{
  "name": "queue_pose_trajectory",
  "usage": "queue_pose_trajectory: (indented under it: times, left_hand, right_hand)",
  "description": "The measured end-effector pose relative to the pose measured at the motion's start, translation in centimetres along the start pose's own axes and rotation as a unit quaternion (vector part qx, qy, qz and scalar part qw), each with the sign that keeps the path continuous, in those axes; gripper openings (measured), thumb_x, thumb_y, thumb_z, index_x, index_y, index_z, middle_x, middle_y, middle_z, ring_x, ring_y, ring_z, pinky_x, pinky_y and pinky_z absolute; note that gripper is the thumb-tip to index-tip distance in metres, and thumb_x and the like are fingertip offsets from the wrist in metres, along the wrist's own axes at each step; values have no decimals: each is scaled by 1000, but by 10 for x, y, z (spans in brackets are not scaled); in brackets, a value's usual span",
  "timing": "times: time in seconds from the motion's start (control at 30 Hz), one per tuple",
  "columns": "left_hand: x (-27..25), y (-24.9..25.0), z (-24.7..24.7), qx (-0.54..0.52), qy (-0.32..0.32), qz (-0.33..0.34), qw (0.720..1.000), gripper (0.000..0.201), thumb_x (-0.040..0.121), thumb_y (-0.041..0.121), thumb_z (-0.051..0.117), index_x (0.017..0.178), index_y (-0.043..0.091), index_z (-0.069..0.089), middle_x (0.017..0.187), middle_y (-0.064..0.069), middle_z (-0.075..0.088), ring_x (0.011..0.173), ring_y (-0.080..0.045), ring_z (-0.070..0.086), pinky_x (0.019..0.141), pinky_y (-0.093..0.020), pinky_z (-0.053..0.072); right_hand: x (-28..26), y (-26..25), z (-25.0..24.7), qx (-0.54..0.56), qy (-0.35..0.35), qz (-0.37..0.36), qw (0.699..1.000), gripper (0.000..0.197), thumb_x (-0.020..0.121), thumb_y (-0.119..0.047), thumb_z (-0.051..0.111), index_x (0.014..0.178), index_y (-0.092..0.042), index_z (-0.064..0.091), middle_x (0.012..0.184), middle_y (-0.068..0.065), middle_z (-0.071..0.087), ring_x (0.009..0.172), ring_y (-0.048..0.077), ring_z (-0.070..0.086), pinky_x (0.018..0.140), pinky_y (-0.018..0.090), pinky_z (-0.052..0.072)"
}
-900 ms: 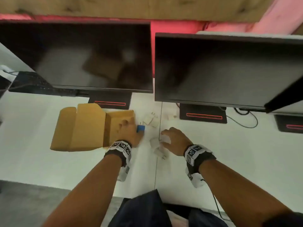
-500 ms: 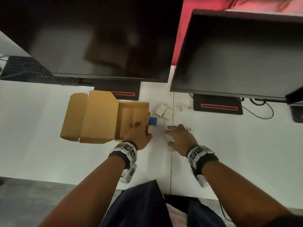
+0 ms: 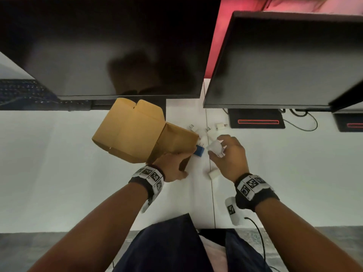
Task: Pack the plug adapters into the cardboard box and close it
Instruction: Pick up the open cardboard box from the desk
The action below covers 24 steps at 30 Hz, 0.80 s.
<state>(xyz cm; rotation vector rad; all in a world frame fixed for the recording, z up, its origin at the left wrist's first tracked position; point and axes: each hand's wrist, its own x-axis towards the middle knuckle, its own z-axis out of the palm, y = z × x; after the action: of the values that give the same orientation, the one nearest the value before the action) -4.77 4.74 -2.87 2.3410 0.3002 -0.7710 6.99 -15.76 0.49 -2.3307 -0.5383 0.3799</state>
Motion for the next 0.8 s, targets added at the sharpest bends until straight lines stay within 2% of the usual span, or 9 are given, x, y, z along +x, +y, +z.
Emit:
queue_pose_trajectory:
  times: [0.1, 0.2, 0.33, 0.4, 0.5, 0.57, 0.63, 0.73, 0.8]
  left_hand:
    - [-5, 7, 8, 31, -32, 12, 999, 88, 88, 48, 73, 161, 39, 25, 151, -5, 57, 132, -32, 58, 106, -46, 53]
    - [-11, 15, 22, 68, -61, 43, 995, 83, 88, 48, 74, 158, 35, 33, 143, -6, 62, 126, -32, 61, 101, -44, 54]
    - [-23, 18, 25, 118, -72, 119, 983, 91, 88, 28, 73, 160, 49, 21, 149, -5, 58, 126, -32, 60, 101, -40, 53]
    - [-25, 15, 22, 123, -62, 139, 981, 91, 89, 13, 67, 160, 51, 24, 145, -6, 60, 122, -32, 60, 97, -35, 52]
    - [-28, 6, 14, 189, -1, 159, 969, 86, 93, 4, 54, 157, 55, 27, 139, -5, 62, 131, -34, 50, 110, -43, 40]
    - [-29, -4, 10, 255, 61, 159, 952, 77, 95, 12, 55, 156, 54, 33, 130, -3, 62, 135, -33, 43, 116, -52, 29]
    - [-31, -14, 7, 239, 108, 133, 956, 62, 94, 25, 63, 151, 45, 47, 135, -4, 56, 138, -34, 38, 114, -53, 24]
    - [-36, -23, 0, 189, 172, 67, 964, 52, 87, 44, 74, 135, 31, 59, 137, -6, 46, 133, -34, 39, 109, -48, 30]
    - [-38, -28, -3, 88, 209, 11, 974, 57, 79, 46, 83, 125, 25, 58, 133, -6, 43, 124, -31, 42, 105, -44, 38]
  right_hand:
    - [5, -20, 7, -30, -58, -25, 998, 58, 82, -37, 79, 133, -20, 57, 119, 6, 61, 99, 25, 63, 89, 39, 55]
    - [3, -28, 17, -77, -93, -25, 992, 53, 87, -43, 71, 133, -21, 58, 120, 7, 60, 102, 26, 62, 89, 39, 53]
    - [-11, -22, 25, -144, -146, 11, 979, 47, 84, -44, 70, 124, -20, 60, 110, 7, 58, 99, 29, 62, 82, 42, 54]
    - [-18, -20, 26, -179, -158, 22, 971, 48, 84, -46, 68, 124, -21, 58, 108, 6, 55, 97, 32, 63, 79, 45, 56]
    - [-23, -24, 26, -192, -151, 32, 969, 44, 85, -47, 67, 119, -20, 59, 104, 5, 55, 94, 32, 63, 77, 45, 57]
    - [-21, -26, 28, -181, -131, 36, 974, 43, 85, -49, 67, 115, -19, 60, 101, 5, 58, 93, 31, 63, 77, 44, 57]
    - [-18, -28, 29, -168, -114, 38, 978, 45, 85, -51, 67, 117, -22, 58, 100, 6, 61, 95, 31, 63, 78, 44, 57]
    - [-15, -34, 32, -158, -107, 36, 981, 44, 87, -51, 65, 121, -24, 55, 101, 8, 65, 96, 31, 63, 80, 45, 57]
    - [-13, -38, 34, -161, -109, 32, 980, 43, 89, -50, 64, 122, -24, 56, 102, 8, 66, 96, 31, 64, 81, 46, 58]
